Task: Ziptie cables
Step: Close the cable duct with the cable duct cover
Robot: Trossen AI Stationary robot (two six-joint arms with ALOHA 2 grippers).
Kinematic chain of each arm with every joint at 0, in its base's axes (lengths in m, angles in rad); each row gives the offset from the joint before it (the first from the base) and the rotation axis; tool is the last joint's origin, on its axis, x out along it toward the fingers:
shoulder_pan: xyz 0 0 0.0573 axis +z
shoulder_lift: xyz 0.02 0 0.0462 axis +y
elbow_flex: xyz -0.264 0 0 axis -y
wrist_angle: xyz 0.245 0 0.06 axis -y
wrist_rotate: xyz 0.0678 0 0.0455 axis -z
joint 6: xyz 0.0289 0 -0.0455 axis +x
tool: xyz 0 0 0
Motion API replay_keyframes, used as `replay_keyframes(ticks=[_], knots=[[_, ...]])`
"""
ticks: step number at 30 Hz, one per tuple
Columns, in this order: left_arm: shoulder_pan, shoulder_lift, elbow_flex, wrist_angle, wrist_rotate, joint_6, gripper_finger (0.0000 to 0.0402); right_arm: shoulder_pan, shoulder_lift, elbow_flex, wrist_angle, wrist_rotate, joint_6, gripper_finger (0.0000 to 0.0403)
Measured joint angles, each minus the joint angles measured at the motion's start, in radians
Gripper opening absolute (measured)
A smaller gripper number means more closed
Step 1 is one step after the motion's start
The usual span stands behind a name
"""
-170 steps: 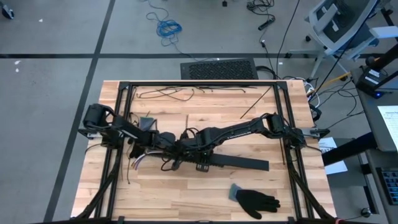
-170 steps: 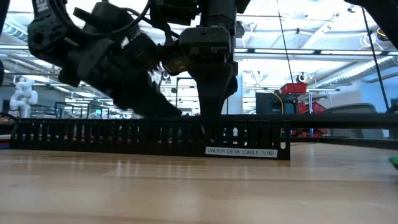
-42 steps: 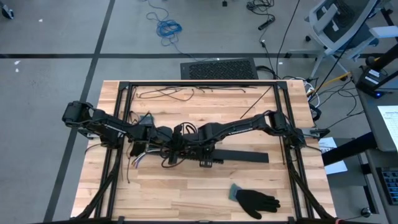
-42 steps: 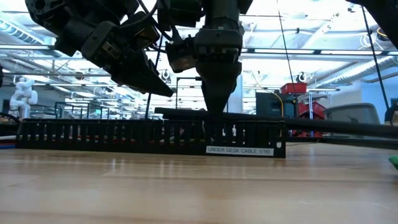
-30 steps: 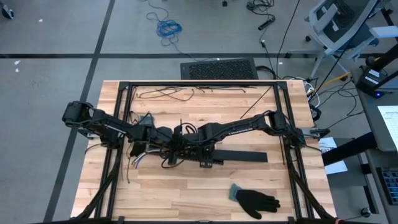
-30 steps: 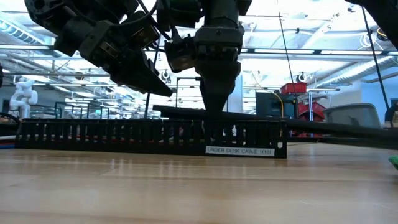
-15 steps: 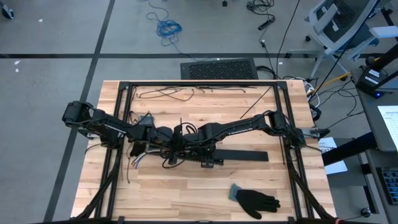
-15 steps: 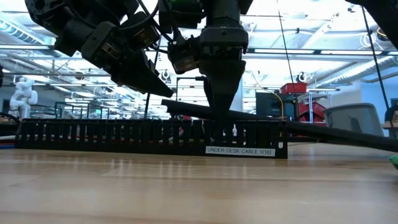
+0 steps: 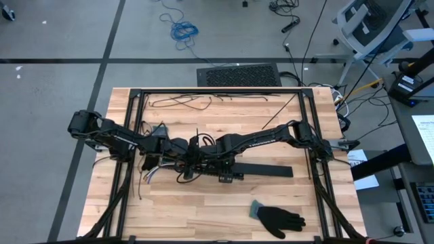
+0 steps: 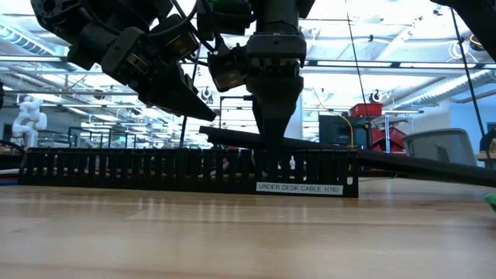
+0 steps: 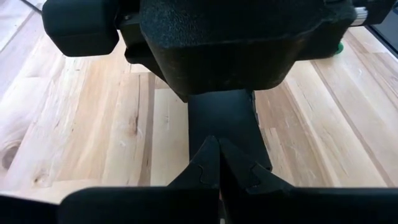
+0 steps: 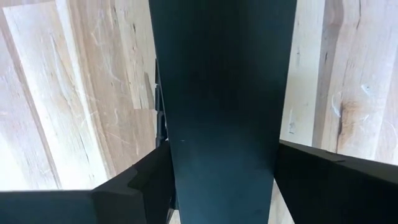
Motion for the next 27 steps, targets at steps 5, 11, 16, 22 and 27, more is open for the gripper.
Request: replay_keyframes(ticks=[5,11,16,22,27], knots=[[0.0,0.0,0.0,0.0,-0.002,0.0,0.0,0.0,0.0,0.0,0.0,0.0,0.001,0.0211],[0.0,0.0,0.0,-0.001,-0.074,0.016,0.0,-0.003,0.0,0.002,-0.06,-0.005,0.023,0.0206],[0.0,-0.002,0.0,-0.021,-0.162,0.067,0.0,-0.003,-0.012,0.002,-0.169,-0.031,0.032,0.0206],[0.0,-0.004,0.002,-0.042,-0.165,0.085,0.0,0.006,-0.075,0.002,-0.263,-0.041,0.071,0.0206],[0.0,-0.004,0.002,-0.087,-0.165,0.084,0.0,0.046,-0.086,0.002,-0.265,-0.09,0.151,0.0206]])
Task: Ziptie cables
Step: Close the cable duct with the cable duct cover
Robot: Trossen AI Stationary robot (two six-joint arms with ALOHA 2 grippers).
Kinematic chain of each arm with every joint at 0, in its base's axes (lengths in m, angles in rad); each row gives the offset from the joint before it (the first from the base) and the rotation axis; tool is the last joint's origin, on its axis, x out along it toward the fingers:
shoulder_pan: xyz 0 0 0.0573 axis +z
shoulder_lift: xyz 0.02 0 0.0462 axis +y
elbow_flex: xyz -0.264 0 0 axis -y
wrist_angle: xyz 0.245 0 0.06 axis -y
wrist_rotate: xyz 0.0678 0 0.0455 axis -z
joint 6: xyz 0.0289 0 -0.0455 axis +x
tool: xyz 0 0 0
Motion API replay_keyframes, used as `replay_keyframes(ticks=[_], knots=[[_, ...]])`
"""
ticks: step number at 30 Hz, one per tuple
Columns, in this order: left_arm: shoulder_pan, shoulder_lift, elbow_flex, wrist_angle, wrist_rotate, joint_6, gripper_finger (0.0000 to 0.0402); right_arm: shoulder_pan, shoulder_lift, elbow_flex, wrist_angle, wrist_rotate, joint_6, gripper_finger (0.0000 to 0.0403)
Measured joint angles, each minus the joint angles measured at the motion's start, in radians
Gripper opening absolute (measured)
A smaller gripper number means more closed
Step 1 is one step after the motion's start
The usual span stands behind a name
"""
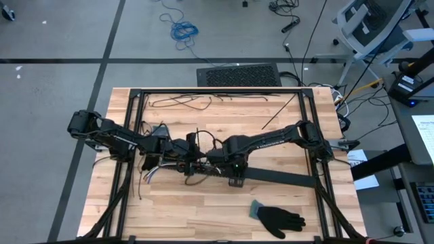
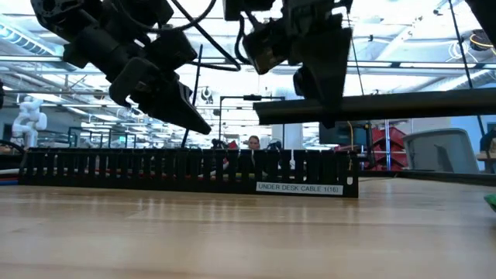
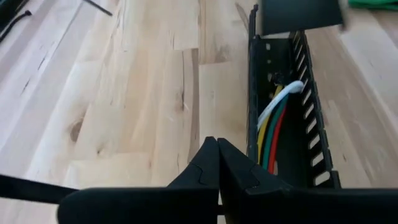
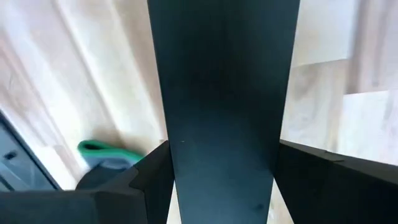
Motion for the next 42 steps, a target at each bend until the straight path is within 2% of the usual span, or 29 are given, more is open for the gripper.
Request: replay_keyframes(ticks=[3,7,22,30,36,42], knots=[[0.0,0.0,0.0,-0.015,0.0,-0.004,0.0,0.035,0.006,0.0,0.01,0.014,0.007,0.0206],[0.0,0.0,0.0,-0.016,0.001,-0.006,0.0,0.05,0.018,-0.001,0.012,0.085,0.04,0.0206],[0.0,0.0,0.0,-0.016,0.005,-0.008,0.0,0.044,0.086,-0.001,0.024,0.117,0.082,0.0206],[-0.002,0.0,0.0,-0.015,0.006,-0.008,0.0,0.044,0.083,-0.062,0.055,0.124,0.067,0.0206],[-0.002,0.0,-0.001,0.028,0.102,0.019,0.0,0.043,0.084,-0.103,0.066,0.11,0.029,0.021],[-0.002,0.0,-0.001,0.05,0.131,0.048,0.0,0.029,0.085,-0.103,0.062,0.105,0.025,0.0223]])
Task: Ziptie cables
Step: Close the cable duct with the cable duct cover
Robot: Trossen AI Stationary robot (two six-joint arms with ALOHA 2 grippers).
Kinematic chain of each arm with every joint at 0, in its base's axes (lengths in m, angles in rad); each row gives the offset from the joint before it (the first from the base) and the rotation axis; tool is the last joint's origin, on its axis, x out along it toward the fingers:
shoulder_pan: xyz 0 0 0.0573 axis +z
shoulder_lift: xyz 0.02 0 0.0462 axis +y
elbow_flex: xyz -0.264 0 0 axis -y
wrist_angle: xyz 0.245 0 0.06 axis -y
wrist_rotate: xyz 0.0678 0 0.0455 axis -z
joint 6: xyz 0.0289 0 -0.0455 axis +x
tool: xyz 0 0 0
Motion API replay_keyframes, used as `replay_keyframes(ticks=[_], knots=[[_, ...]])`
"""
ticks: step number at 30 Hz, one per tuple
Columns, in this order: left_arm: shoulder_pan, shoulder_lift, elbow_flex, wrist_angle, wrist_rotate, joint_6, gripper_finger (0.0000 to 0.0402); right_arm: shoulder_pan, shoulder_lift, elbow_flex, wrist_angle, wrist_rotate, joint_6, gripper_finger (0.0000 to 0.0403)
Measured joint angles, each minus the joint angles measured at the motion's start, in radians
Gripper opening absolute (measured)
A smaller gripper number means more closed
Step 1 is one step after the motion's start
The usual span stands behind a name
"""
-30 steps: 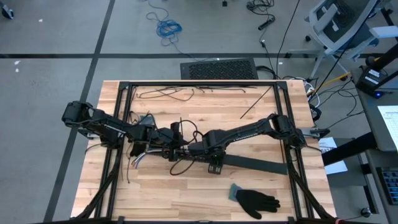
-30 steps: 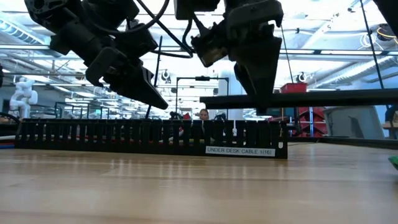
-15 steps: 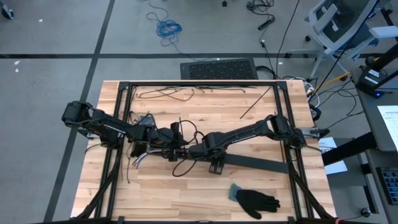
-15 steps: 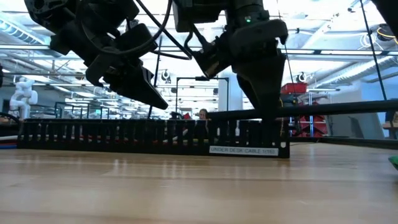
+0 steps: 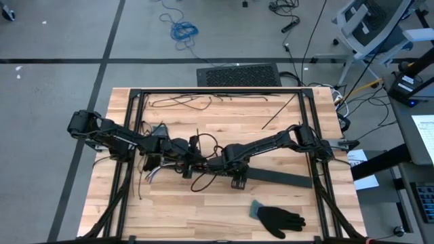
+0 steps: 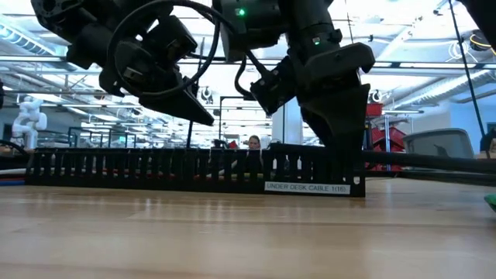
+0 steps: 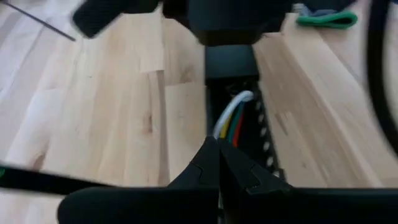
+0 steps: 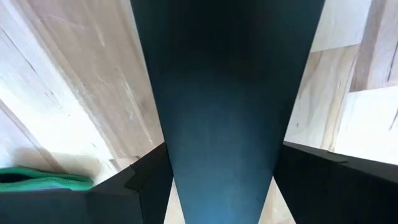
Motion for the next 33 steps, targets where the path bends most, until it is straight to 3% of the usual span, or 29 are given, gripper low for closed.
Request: replay_keyframes(ticks=[6,13,23,33], knots=[[0.0,0.0,0.0,0.007,0.054,0.02,0.0,-0.012,0.007,0.028,-0.036,0.011,-0.03,0.022],[0.003,0.026,0.0,0.163,0.085,0.152,0.0,-0.023,0.007,0.036,-0.025,0.017,-0.057,0.0221],[0.004,0.277,0.032,0.454,0.085,0.099,0.0,-0.024,0.007,0.038,-0.012,0.015,-0.052,0.022],[0.009,0.391,0.062,0.611,0.086,0.072,0.0,-0.019,0.001,0.036,-0.031,0.012,-0.048,0.0221]])
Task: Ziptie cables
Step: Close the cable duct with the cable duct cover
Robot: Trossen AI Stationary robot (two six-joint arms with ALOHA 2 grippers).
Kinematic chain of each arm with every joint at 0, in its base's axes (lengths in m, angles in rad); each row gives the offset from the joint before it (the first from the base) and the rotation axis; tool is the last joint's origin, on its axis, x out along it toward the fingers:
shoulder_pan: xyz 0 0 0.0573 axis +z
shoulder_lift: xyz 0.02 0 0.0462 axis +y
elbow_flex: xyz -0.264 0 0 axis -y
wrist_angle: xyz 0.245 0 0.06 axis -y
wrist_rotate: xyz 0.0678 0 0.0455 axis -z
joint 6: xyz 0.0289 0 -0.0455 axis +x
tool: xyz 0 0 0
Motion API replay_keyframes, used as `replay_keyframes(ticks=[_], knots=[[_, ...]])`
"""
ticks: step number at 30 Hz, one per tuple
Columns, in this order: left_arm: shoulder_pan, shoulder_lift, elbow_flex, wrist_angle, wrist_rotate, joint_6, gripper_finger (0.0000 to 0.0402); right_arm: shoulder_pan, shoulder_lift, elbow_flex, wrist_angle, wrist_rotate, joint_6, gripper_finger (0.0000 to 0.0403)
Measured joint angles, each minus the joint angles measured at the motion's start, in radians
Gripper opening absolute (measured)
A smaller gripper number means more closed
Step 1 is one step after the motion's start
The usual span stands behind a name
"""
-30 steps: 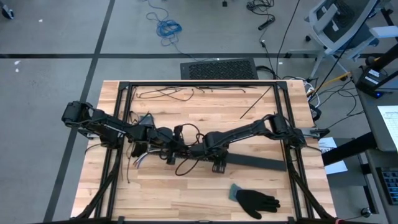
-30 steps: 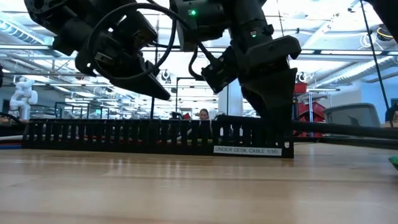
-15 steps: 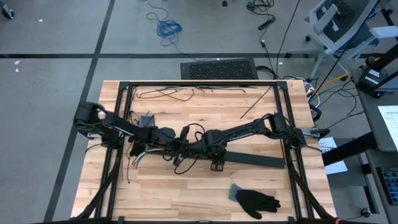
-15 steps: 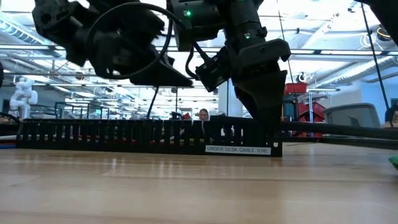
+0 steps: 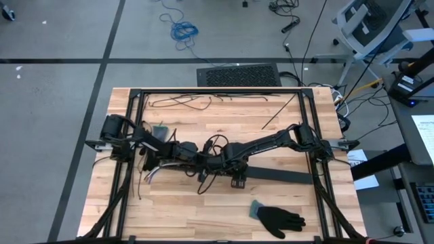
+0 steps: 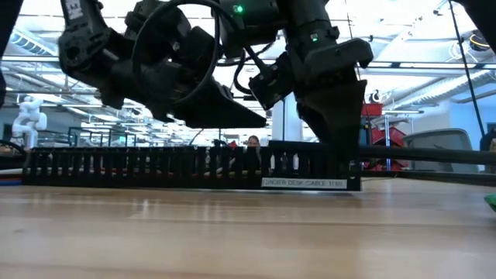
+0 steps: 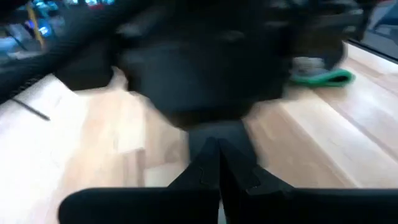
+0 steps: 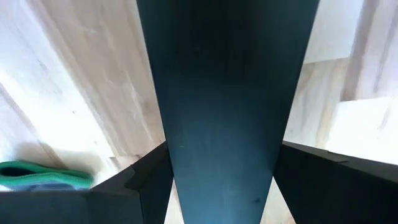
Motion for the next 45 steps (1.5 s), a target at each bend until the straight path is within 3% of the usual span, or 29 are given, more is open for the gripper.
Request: replay_keyframes(ticks=[7,14,24,39,45], knots=[[0.004,0.032,0.003,0.108,-0.004,-0.039,0.0,0.0,-0.002,0.003,0.014,-0.005,-0.011,0.0222],[0.003,0.071,0.008,0.064,0.08,-0.022,0.0,0.001,0.006,0.001,0.0,-0.001,-0.011,0.0223],[0.006,0.193,0.048,0.117,0.069,-0.111,0.0,-0.006,0.004,0.004,0.005,-0.016,-0.009,0.0223],[0.004,0.19,0.039,0.094,0.071,-0.164,0.0,-0.006,0.003,0.004,0.009,-0.009,-0.038,0.0227],[0.003,0.19,0.037,0.091,0.081,-0.178,0.0,0.001,0.003,0.005,0.022,-0.053,-0.198,0.0259]])
